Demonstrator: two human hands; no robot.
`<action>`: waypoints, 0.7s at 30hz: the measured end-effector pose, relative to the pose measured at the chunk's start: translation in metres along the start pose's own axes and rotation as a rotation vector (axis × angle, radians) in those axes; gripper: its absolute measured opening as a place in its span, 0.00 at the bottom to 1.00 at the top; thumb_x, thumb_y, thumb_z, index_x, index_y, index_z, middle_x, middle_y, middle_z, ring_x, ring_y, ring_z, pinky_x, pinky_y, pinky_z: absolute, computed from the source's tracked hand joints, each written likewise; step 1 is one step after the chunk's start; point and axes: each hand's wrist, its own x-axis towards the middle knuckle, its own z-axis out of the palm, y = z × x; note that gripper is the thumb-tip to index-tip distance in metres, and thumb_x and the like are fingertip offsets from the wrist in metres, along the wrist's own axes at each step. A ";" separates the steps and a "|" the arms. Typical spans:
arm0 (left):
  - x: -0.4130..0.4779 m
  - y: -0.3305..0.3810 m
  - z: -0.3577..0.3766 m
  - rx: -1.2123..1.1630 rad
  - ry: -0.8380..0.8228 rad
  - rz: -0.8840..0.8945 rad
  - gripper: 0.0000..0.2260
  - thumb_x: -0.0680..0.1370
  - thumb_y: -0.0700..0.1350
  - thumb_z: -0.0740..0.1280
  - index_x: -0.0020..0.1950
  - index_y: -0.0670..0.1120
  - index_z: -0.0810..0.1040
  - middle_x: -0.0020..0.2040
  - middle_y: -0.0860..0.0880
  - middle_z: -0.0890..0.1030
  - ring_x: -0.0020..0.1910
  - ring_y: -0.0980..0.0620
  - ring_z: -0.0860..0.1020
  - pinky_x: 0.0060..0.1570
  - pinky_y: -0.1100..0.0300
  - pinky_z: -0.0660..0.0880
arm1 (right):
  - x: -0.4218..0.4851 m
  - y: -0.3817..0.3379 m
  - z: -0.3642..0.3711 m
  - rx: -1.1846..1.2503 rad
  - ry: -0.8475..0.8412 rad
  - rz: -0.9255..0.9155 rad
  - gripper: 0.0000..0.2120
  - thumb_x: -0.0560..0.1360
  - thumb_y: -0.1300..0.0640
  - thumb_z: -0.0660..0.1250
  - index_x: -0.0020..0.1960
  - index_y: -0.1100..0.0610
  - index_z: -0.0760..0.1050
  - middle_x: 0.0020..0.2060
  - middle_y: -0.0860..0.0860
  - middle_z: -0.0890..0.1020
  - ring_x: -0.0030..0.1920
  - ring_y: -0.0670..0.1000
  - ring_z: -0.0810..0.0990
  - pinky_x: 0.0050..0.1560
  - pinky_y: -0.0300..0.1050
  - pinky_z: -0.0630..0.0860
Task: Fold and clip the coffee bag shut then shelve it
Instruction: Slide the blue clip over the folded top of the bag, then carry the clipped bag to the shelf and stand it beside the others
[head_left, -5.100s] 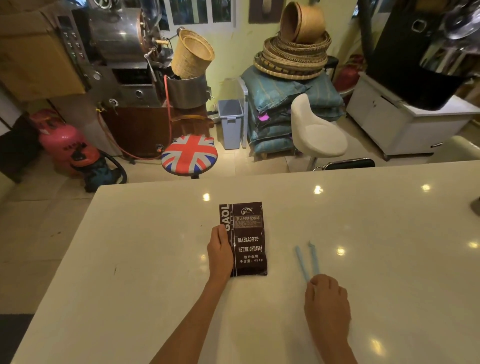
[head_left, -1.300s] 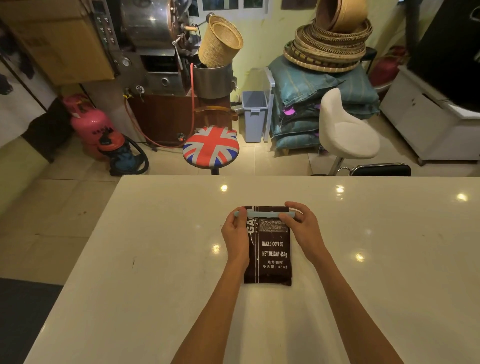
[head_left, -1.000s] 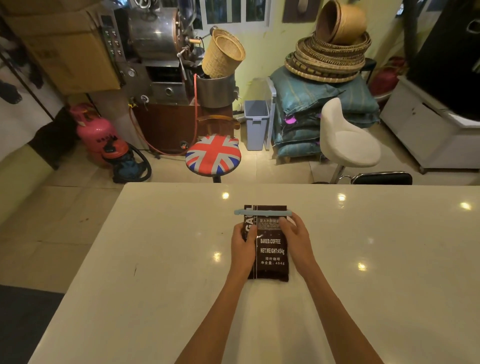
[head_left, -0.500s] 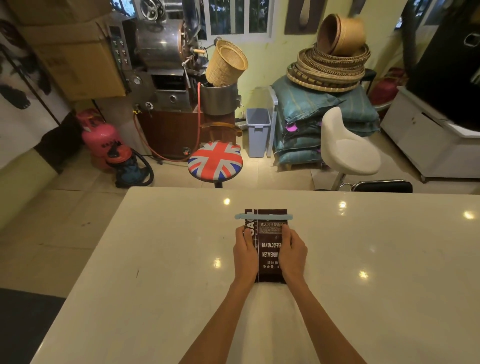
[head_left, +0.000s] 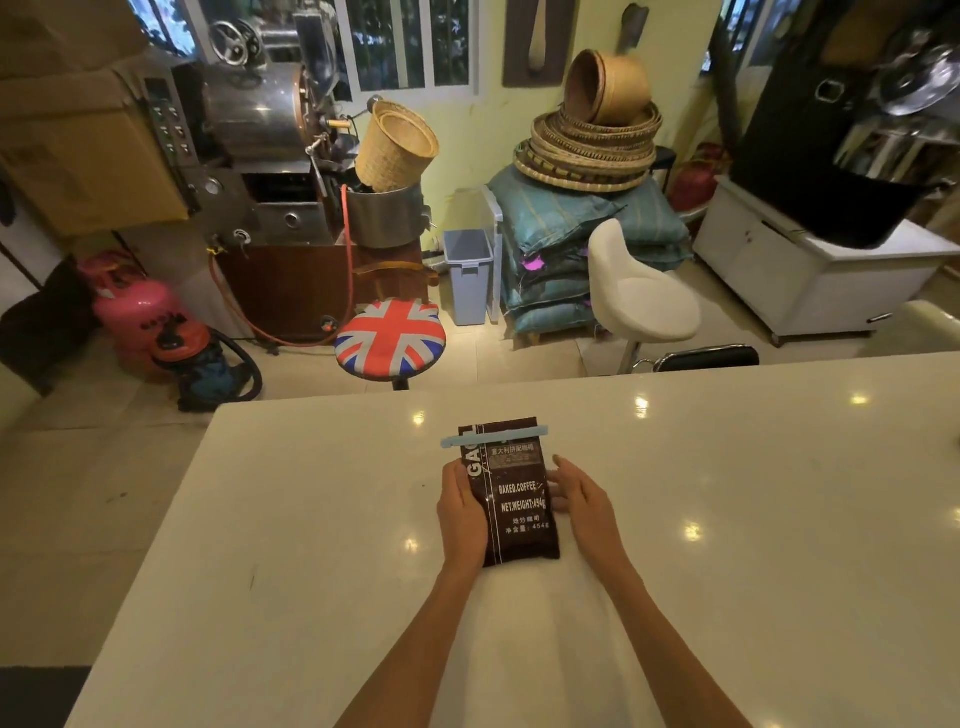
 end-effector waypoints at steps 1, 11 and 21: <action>0.000 -0.001 0.001 -0.005 -0.003 -0.006 0.12 0.84 0.50 0.51 0.55 0.48 0.72 0.47 0.51 0.80 0.45 0.56 0.81 0.38 0.69 0.76 | -0.008 0.006 -0.006 -0.048 -0.015 -0.007 0.18 0.81 0.50 0.59 0.68 0.53 0.73 0.58 0.48 0.82 0.56 0.48 0.82 0.54 0.43 0.80; -0.006 0.011 0.017 -0.137 0.037 -0.037 0.14 0.83 0.51 0.52 0.55 0.48 0.76 0.49 0.45 0.82 0.48 0.48 0.83 0.44 0.56 0.82 | -0.018 -0.010 -0.018 0.123 -0.117 0.025 0.12 0.76 0.60 0.69 0.57 0.63 0.72 0.52 0.53 0.81 0.50 0.48 0.83 0.41 0.37 0.81; -0.046 0.051 0.032 -0.114 -0.010 -0.085 0.16 0.83 0.53 0.53 0.71 0.53 0.62 0.59 0.57 0.77 0.51 0.63 0.81 0.43 0.68 0.79 | 0.011 -0.038 -0.038 0.214 -0.142 0.007 0.14 0.74 0.54 0.71 0.56 0.57 0.72 0.53 0.54 0.82 0.50 0.52 0.84 0.34 0.38 0.82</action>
